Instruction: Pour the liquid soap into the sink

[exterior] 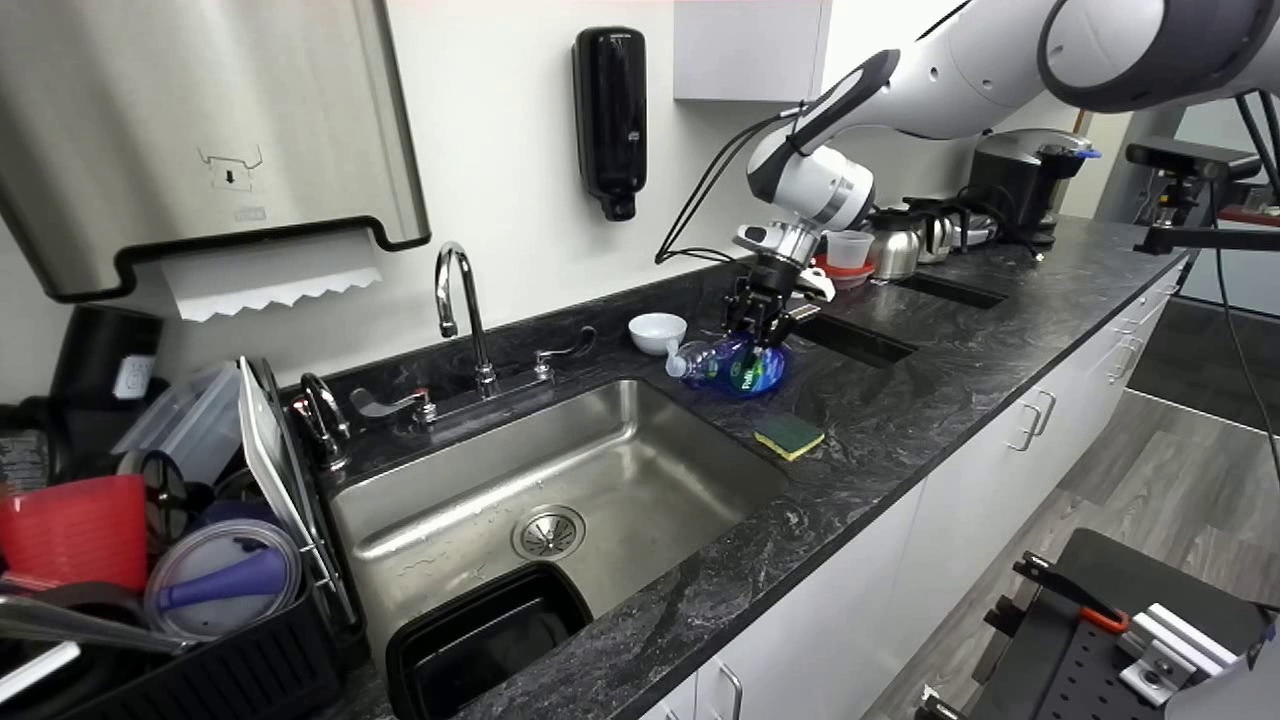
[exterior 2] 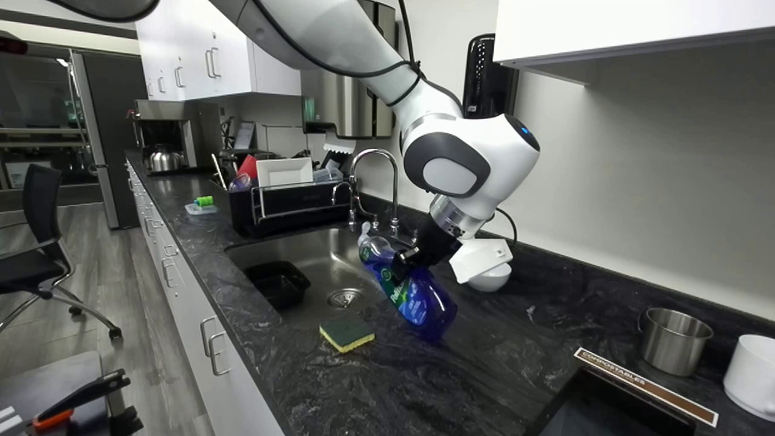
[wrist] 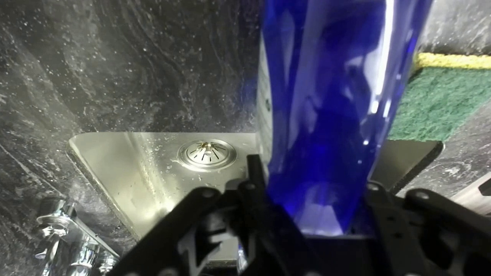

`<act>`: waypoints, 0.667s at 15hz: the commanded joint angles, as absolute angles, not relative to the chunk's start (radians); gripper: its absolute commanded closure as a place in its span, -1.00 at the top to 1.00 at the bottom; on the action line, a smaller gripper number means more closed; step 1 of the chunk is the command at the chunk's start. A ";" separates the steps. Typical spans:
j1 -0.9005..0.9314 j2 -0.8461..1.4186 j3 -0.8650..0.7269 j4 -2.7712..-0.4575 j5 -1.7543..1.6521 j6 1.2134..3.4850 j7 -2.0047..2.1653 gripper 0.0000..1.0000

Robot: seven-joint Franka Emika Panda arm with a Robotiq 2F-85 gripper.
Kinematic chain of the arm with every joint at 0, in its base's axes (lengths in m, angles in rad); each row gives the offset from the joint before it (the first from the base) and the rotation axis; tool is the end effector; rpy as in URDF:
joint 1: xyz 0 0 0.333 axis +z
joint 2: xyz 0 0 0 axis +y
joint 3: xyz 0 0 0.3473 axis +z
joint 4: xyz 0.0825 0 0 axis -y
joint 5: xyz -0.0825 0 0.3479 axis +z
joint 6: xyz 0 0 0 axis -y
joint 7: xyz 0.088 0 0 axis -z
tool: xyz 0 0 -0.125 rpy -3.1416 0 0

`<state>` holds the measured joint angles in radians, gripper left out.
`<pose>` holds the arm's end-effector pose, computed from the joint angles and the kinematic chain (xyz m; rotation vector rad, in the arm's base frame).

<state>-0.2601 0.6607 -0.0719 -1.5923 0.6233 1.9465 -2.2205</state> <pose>0.6382 -0.1608 0.2665 -1.8865 -1.8912 -0.5316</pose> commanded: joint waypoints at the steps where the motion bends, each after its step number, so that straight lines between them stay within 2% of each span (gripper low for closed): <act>1: -0.264 0.615 -0.039 -1.639 0.574 2.003 -2.192 -0.59; 10: -0.240 0.612 0.008 -1.663 0.421 2.116 -2.101 -0.59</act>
